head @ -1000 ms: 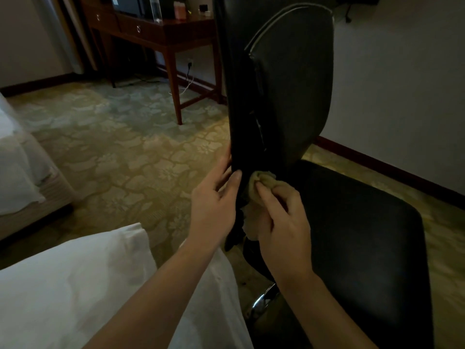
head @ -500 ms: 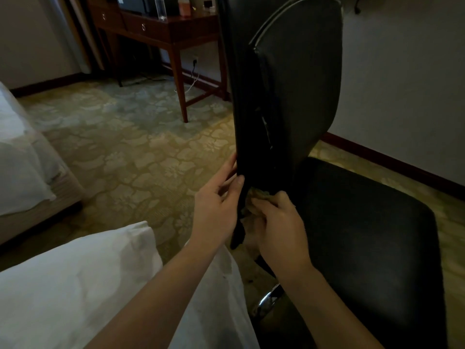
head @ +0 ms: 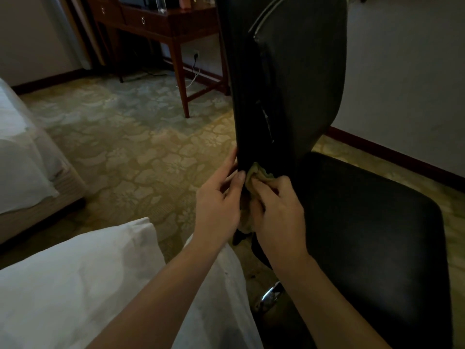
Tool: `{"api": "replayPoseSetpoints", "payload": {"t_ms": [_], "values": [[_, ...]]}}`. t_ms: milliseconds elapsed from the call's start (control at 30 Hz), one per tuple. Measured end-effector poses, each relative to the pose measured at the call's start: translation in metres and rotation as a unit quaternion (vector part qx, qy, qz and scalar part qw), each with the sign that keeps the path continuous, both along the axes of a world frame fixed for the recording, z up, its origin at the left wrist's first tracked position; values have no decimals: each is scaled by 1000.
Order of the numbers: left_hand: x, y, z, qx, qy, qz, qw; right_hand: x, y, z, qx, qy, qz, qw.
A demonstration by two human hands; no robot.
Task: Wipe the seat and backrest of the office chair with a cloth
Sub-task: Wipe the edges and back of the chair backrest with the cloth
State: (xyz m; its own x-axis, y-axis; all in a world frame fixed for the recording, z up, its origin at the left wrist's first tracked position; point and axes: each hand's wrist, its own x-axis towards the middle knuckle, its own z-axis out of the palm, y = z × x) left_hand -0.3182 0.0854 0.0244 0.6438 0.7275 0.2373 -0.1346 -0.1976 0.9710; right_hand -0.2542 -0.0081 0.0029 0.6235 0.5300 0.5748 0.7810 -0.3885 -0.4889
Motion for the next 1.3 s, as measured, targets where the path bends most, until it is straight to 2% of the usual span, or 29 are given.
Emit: {"api": "replayPoseSetpoints", "payload": {"t_ms": [100, 200, 300, 400, 567, 733, 833, 933, 1167, 1300], "values": [[0, 0, -1, -2, -2, 6, 1000, -3, 1, -9, -70, 23, -8, 997], [0, -2, -1, 4, 2, 6, 1000, -3, -15, -19, -103, 99, 7, 990], [0, -3, -2, 18, -3, 7, 1000, -6, -34, -18, -29, 115, 1, 993], [1, -3, -3, 20, -1, 7, 1000, -10, -39, -10, 41, 70, 0, 997], [-1, 5, -11, 6, 29, -18, 999, -7, -21, 3, 66, 39, -6, 997], [-2, 3, -23, -9, 60, -19, 998, -7, 0, -15, -15, 53, 5, 998], [-1, 6, -25, -27, 59, -23, 998, -6, -4, -31, -88, 108, 4, 990], [-2, 9, -25, -40, 49, -30, 998, -5, -26, -40, -82, 145, -5, 986], [1, 6, -29, -50, 32, -34, 998, -11, -47, -25, 55, 45, -15, 997], [0, 5, -26, -52, 35, -43, 997, -8, -21, -17, 28, 44, -7, 999]]}}
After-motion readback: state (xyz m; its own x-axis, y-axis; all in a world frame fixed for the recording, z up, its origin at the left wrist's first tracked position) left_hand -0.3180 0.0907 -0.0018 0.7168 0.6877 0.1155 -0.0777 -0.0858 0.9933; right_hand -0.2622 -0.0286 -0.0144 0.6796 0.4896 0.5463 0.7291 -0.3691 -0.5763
